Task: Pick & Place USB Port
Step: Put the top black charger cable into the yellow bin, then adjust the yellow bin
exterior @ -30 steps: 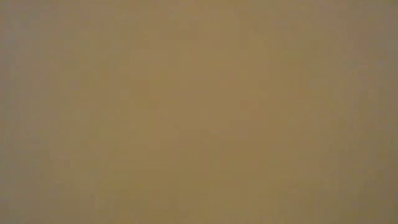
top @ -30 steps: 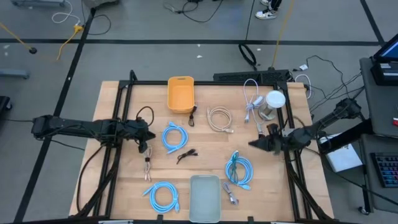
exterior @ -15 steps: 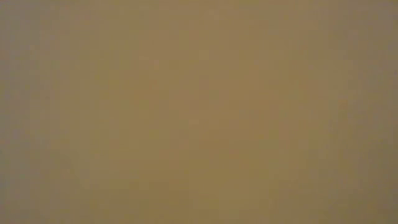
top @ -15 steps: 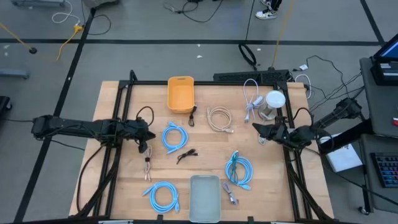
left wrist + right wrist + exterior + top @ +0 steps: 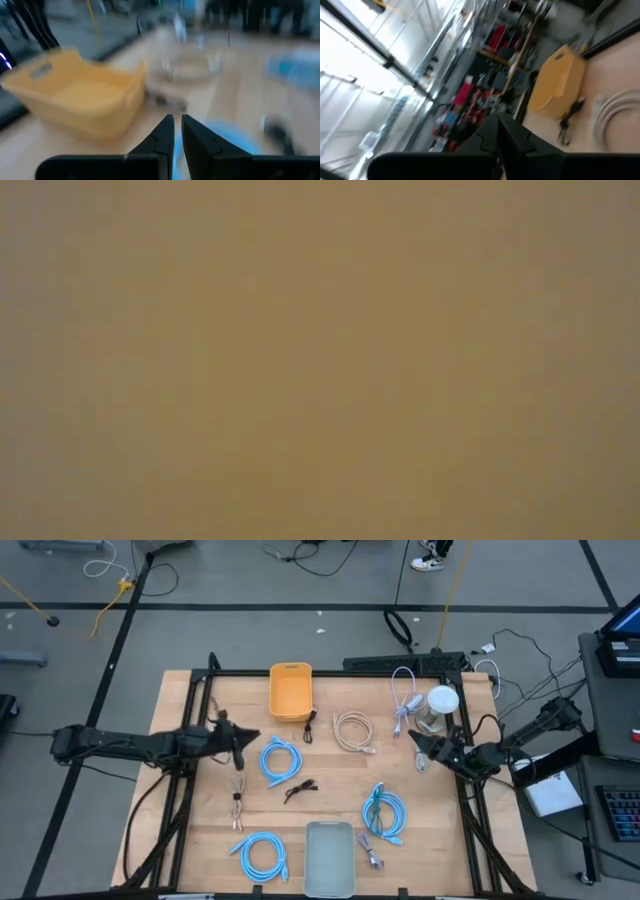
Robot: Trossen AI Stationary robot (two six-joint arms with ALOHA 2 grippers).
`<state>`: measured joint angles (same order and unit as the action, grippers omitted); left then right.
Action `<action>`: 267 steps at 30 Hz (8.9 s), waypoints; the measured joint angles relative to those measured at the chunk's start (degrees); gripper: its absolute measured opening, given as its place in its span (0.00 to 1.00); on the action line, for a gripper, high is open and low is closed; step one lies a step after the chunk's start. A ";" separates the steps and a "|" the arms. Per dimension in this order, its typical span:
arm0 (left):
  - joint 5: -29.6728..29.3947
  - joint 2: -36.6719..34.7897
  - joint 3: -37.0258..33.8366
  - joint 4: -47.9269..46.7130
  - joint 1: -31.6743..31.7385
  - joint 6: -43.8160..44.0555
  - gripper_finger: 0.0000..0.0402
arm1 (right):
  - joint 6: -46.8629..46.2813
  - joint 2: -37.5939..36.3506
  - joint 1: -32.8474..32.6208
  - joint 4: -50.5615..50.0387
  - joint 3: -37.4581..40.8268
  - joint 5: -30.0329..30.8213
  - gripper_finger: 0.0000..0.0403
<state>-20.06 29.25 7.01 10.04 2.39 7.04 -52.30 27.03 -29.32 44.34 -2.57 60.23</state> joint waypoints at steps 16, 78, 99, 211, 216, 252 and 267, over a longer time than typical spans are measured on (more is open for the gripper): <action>-10.85 0.20 0.00 58.08 7.38 45.39 0.10 | 7.36 -0.02 0.22 0.70 0.00 8.71 0.01; 27.46 18.40 29.20 -40.83 9.98 26.97 0.10 | 65.81 35.18 6.87 -61.76 -72.81 -10.63 0.01; 24.61 30.93 29.22 -26.95 10.05 56.39 0.41 | 36.84 47.93 22.36 -79.37 -67.82 -22.16 0.34; 9.41 58.67 68.09 -56.67 29.86 31.47 0.02 | 38.22 44.50 7.82 -64.83 -67.82 -30.30 0.42; 15.17 64.34 68.00 -54.97 33.02 34.25 0.02 | 38.13 44.50 7.82 -64.85 -67.82 -30.30 0.42; 10.80 69.01 68.06 -55.34 29.14 45.36 0.26 | 38.04 44.50 7.78 -64.42 -67.82 -30.30 0.42; 14.57 69.13 68.06 -46.97 32.04 39.99 0.19 | 38.19 44.50 7.45 -62.94 -67.82 -30.30 0.42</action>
<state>-5.48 98.38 75.07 -36.93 34.43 47.02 -14.11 71.53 -21.87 -18.60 -70.39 29.93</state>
